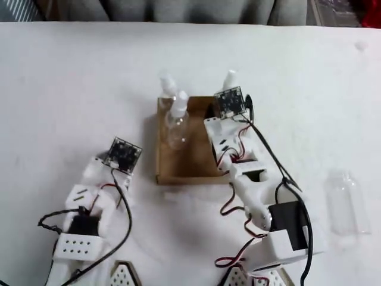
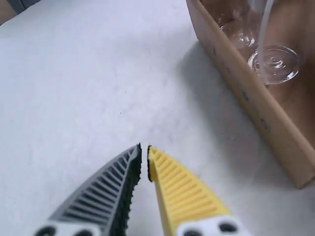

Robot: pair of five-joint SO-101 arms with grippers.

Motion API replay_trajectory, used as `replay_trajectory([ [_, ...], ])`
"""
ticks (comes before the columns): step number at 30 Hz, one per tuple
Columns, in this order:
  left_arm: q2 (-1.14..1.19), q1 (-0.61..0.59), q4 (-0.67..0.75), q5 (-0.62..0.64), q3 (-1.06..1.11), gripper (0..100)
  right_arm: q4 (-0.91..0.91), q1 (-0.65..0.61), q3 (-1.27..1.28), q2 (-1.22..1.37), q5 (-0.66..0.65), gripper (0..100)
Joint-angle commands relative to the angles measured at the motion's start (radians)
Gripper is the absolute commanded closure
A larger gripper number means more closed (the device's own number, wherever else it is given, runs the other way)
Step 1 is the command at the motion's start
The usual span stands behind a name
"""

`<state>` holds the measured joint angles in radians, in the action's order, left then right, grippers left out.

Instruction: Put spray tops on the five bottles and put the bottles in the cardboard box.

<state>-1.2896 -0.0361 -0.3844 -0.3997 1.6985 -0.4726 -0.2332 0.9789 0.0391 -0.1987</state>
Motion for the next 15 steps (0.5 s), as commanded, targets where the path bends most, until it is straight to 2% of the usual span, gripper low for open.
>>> replay_trajectory([
  [1,-0.01,0.01,0.029,-0.011,-0.002,97,-0.005,-0.005,-0.015,-0.018,0.003,69.1],
  [10,-0.01,0.01,0.029,-0.011,-0.002,97,-0.008,-0.001,-0.009,-0.025,0.003,69.0],
  [15,-0.01,0.01,0.029,-0.011,-0.002,97,-0.007,-0.007,0.035,-0.119,0.003,69.0],
])
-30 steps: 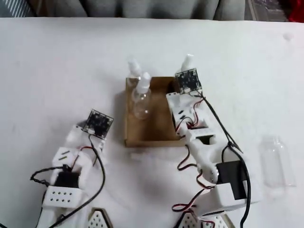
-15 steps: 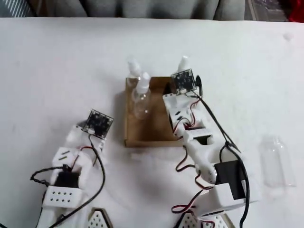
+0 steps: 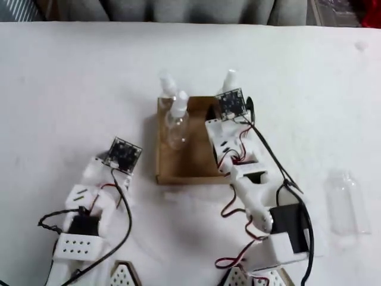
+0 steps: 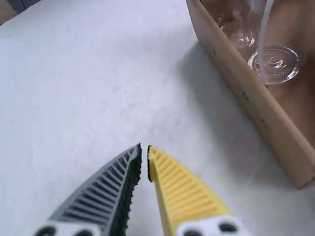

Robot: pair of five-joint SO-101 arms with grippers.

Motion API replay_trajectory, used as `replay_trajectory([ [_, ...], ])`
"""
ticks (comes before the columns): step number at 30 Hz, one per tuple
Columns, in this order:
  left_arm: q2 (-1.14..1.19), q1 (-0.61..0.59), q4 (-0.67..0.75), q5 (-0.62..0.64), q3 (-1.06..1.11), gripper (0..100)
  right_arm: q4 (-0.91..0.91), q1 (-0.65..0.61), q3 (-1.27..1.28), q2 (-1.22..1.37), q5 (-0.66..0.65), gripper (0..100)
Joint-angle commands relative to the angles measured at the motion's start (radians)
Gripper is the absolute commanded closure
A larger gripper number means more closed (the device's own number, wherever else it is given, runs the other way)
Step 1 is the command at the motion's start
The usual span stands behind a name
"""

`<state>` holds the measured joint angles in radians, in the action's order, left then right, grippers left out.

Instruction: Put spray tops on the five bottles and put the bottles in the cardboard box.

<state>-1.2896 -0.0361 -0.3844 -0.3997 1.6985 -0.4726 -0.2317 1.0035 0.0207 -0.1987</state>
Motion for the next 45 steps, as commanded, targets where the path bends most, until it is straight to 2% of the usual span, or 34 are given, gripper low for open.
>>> replay_trajectory([
  [1,-0.01,0.01,0.029,-0.011,-0.002,97,-0.005,-0.008,0.017,-0.114,0.003,69.0],
  [10,-0.012,0.01,0.031,-0.011,-0.002,97,-0.005,-0.01,0.057,-0.156,0.003,69.0],
  [17,-0.013,0.01,0.031,-0.012,-0.002,97,0.041,-0.025,0.143,-0.303,0.003,69.3],
  [33,-0.013,-0.019,0.037,-0.012,-0.002,97,0.668,-0.025,0.152,-0.748,-0.006,69.3],
  [45,-0.013,-0.021,0.032,-0.012,-0.002,97,1.319,-0.024,0.152,-1.076,-0.008,69.3],
])
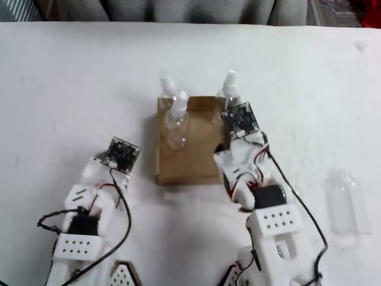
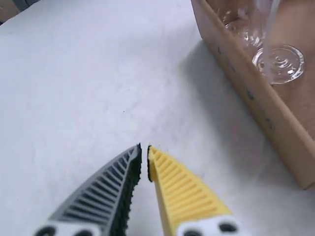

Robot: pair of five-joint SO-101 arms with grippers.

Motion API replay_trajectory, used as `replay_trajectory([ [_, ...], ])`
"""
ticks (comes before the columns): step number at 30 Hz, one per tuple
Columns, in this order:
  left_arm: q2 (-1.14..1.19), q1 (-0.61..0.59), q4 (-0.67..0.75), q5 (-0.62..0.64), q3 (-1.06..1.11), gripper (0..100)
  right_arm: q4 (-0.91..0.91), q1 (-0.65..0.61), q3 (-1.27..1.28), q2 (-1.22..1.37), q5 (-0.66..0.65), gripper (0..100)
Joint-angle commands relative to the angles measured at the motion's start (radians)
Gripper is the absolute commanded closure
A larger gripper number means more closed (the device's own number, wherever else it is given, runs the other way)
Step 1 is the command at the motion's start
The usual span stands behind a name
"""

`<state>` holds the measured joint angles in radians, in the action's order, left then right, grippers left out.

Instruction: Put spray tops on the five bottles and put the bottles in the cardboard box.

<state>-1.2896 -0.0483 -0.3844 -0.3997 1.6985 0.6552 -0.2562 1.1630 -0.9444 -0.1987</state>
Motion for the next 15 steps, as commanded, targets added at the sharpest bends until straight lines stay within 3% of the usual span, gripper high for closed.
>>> replay_trajectory([
  [1,-0.013,-0.008,0.032,-0.012,-0.002,97,0.246,0.001,-0.008,-0.14,-0.008,69.3],
  [7,-0.013,-0.008,0.032,-0.012,-0.002,97,0.541,0.047,-0.008,-0.332,-0.008,69.3],
  [12,-0.013,-0.01,0.032,-0.012,-0.002,97,0.564,0.297,-0.008,-0.47,-0.011,69.3],
  [15,-0.013,-0.01,0.032,-0.012,-0.002,97,0.564,0.43,-0.008,-0.504,-0.152,69.3],
])
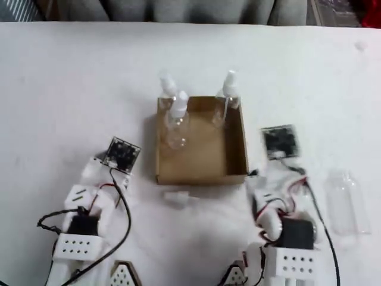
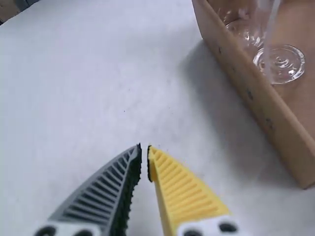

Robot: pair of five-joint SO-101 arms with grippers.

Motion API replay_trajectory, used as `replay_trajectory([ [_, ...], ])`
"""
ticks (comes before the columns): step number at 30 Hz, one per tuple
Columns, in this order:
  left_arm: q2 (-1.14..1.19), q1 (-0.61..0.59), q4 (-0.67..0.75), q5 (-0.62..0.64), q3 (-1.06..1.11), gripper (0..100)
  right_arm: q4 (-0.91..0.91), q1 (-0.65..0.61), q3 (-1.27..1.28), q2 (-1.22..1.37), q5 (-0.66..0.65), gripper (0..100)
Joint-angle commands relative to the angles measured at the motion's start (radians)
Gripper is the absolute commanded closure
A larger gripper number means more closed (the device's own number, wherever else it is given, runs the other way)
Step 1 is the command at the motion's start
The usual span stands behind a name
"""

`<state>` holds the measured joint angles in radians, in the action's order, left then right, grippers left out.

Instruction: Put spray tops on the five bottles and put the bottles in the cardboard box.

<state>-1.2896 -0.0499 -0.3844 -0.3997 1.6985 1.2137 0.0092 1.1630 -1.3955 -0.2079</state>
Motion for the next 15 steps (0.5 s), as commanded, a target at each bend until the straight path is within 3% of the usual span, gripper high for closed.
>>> replay_trajectory([
  [1,-0.013,-0.008,0.032,-0.012,-0.002,97,0.005,0.211,-0.008,-0.053,-0.209,69.3],
  [9,-0.013,-0.008,0.031,-0.012,-0.002,97,-0.022,0.578,-0.012,0.03,-0.546,69.3],
  [15,-0.012,-0.008,0.031,-0.012,-0.002,97,-0.122,0.677,-0.058,0.283,-0.666,69.4],
])
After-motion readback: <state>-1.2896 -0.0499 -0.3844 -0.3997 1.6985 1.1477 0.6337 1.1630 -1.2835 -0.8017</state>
